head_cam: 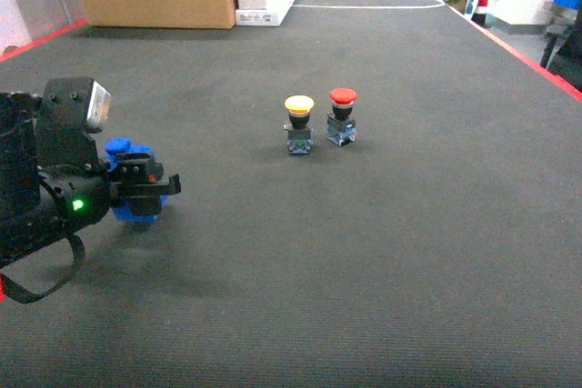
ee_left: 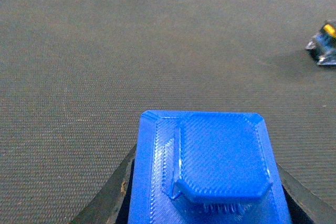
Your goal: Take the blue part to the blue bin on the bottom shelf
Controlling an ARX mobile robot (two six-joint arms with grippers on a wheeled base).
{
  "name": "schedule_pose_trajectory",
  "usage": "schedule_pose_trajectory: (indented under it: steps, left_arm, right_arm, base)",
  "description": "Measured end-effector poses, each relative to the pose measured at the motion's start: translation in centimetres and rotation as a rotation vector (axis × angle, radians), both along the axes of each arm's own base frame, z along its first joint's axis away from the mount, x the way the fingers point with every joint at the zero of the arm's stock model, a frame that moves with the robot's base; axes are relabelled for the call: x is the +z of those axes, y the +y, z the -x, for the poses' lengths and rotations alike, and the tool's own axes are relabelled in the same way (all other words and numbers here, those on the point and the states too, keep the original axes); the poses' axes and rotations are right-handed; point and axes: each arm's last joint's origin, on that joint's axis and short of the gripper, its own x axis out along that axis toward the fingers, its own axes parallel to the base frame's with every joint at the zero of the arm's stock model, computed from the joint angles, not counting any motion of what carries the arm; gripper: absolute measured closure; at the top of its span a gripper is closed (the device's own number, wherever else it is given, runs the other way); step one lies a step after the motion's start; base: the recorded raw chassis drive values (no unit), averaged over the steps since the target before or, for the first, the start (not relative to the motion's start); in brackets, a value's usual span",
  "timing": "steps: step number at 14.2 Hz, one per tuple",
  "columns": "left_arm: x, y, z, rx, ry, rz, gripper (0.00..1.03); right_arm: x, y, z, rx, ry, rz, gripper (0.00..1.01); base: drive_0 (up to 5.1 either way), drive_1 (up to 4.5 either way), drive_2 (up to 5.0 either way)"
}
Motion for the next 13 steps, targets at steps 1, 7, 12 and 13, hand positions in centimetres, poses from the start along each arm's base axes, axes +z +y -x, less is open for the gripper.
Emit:
schedule_pose_trajectory:
  steps: [1,7,12,13]
  left_arm:
    - [0.5,-0.1,0.4,-0.005,-0.014,0.001,0.57]
    - [8.9,-0.4,7.5,-0.037,-0.211,-0.04,0.58]
    - [14.2,0.4,19.3,0.059,-0.325,-0.04,0.58]
    - [14.7,0.6,21.3,0.083,-0.344,-0.028,0.58]
  right_arm:
    - [0.0,0.0,0.0,0.0,0.0,0.0,0.03]
    - [0.0,0.0,0.0,0.0,0.0,0.0,0.03]
    - [0.0,0.0,0.0,0.0,0.0,0.0,0.03]
    - [0.0,0.0,0.0,0.0,0.0,0.0,0.03]
  base:
    - [0.0,0.0,0.0]
    - [0.0,0.0,0.0]
    - [0.0,0.0,0.0]
    - [0.0,0.0,0.0]
